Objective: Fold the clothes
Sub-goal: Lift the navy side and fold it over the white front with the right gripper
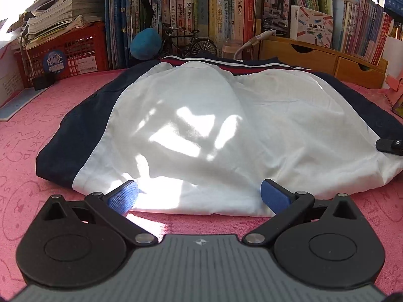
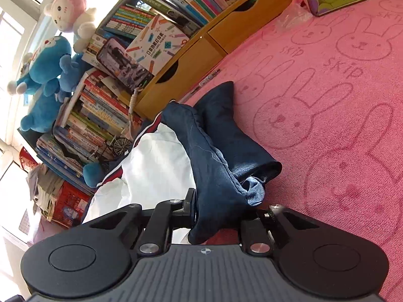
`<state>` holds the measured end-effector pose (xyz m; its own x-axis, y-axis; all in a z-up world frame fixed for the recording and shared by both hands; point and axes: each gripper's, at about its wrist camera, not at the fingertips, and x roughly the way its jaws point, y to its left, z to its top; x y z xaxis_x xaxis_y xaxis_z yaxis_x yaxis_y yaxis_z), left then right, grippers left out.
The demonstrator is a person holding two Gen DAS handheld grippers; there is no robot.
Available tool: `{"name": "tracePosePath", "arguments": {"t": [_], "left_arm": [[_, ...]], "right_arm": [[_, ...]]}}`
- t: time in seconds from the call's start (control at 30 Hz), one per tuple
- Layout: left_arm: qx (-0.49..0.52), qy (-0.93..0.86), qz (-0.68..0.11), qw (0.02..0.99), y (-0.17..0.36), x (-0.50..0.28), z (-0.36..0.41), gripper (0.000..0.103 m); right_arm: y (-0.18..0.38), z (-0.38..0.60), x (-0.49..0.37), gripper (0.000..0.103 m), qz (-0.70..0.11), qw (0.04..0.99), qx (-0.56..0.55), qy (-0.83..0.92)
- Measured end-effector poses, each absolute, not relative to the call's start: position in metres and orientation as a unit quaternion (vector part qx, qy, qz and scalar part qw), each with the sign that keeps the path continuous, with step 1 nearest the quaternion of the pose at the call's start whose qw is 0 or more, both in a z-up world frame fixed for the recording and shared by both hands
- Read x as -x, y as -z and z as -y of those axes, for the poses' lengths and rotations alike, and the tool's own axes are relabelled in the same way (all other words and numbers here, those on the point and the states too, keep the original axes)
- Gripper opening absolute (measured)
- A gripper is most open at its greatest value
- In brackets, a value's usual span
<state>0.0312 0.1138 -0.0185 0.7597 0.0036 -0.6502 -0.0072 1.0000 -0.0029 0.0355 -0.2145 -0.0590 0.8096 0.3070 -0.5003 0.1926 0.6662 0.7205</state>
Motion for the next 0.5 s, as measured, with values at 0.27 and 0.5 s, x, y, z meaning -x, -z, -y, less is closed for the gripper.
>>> {"name": "tracePosePath", "arguments": {"t": [0.27, 0.5], "left_arm": [[-0.055, -0.121, -0.333, 0.933, 0.010, -0.014, -0.195, 0.103], [0.066, -0.158, -0.344, 0.923, 0.028, 0.000, -0.310, 0.103]], "right_arm": [[-0.018, 0.124, -0.028, 0.013, -0.201, 0.965, -0.167, -0.019], [-0.053, -0.062, -0.046, 0.013, -0.149, 0.975, 0.058, -0.157]]}}
